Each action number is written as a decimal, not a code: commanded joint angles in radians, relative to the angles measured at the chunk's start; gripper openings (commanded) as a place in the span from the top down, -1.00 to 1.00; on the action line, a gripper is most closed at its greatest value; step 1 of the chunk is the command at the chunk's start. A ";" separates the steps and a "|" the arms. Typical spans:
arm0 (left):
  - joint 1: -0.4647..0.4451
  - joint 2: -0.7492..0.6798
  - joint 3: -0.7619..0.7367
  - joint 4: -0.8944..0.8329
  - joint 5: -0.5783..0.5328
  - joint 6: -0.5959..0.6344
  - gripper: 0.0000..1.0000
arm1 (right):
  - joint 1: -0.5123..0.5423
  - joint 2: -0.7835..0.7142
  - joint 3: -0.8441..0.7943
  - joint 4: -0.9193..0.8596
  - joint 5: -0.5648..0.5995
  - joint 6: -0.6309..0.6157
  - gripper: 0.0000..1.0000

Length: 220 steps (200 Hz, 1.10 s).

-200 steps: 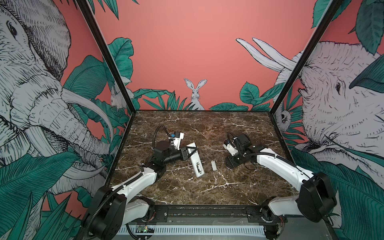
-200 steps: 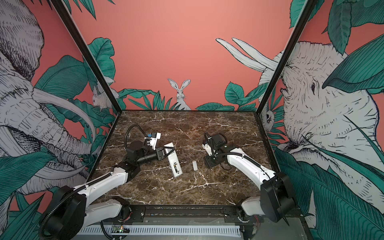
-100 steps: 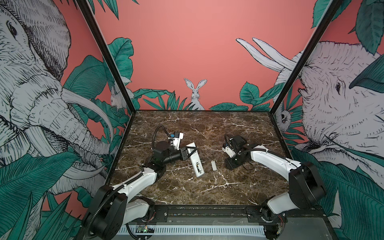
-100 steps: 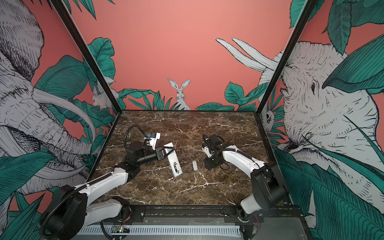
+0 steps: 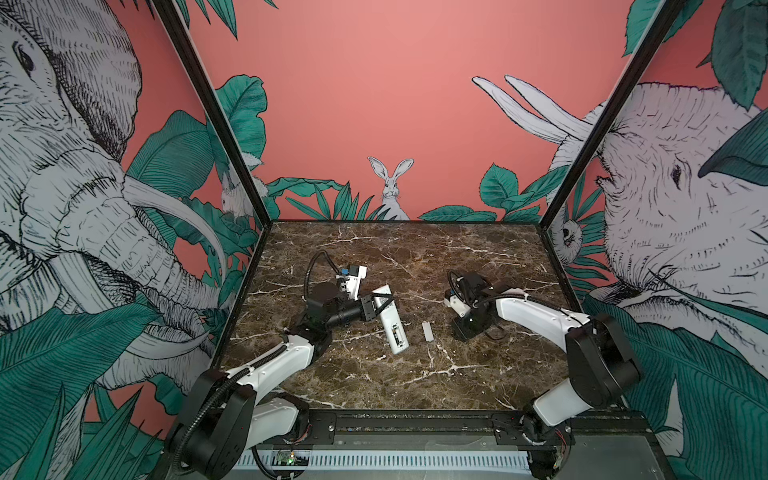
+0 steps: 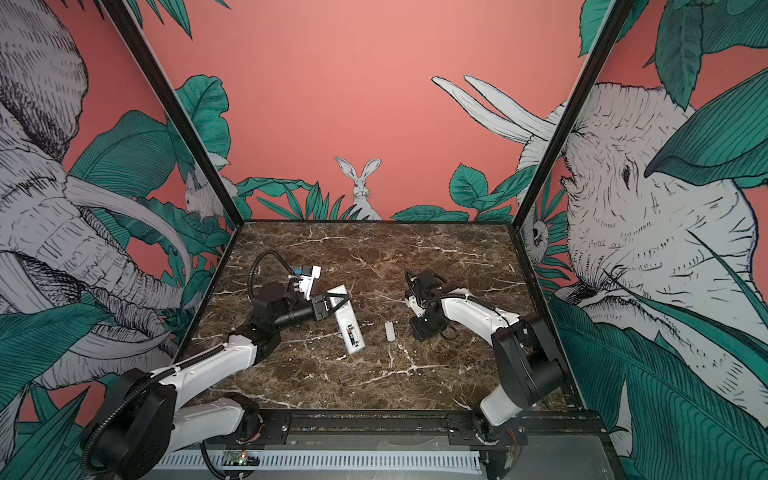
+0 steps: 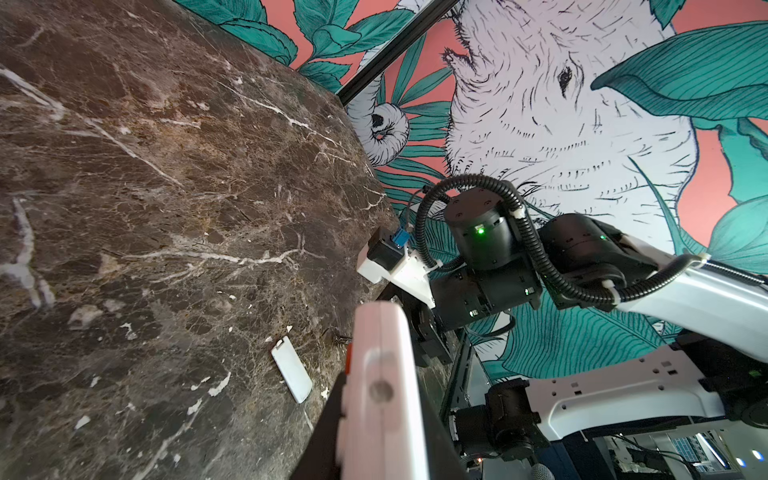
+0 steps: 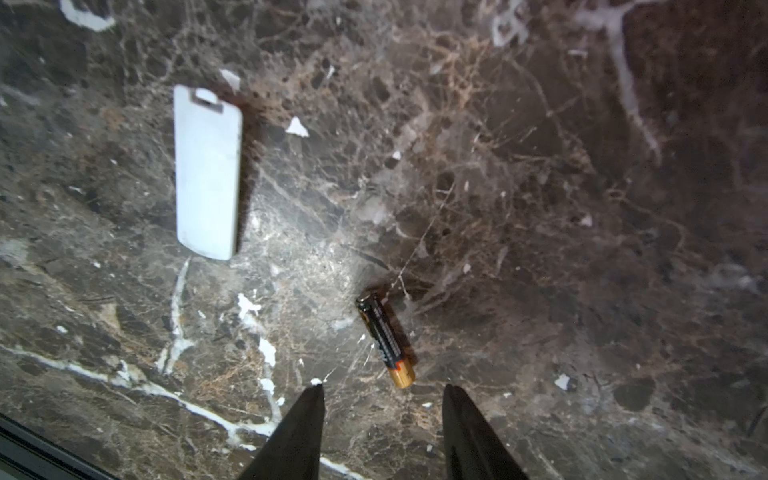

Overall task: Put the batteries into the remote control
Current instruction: 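Lower the right gripper and grasp the black-and-gold AA battery upright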

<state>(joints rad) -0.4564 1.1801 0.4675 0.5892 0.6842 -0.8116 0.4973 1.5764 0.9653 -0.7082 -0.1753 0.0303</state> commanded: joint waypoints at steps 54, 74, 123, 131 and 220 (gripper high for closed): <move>0.007 -0.013 -0.015 0.044 0.014 -0.007 1.00 | -0.011 0.061 -0.016 -0.010 -0.008 -0.015 0.21; 0.009 -0.012 -0.018 0.046 0.012 -0.008 1.00 | -0.012 0.070 -0.014 -0.010 -0.010 -0.018 0.24; 0.008 -0.008 -0.017 0.051 0.012 -0.009 1.00 | -0.013 0.089 -0.012 -0.007 -0.006 -0.025 0.30; 0.009 -0.008 -0.018 0.052 0.013 -0.009 1.00 | -0.013 0.090 -0.011 -0.007 -0.006 -0.026 0.32; 0.010 -0.013 -0.020 0.047 0.011 -0.011 1.00 | -0.012 0.107 -0.007 -0.009 -0.013 -0.036 0.52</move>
<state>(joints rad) -0.4515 1.1801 0.4568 0.5972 0.6842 -0.8158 0.4889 1.6676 0.9562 -0.6991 -0.1772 0.0067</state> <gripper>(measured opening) 0.211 0.245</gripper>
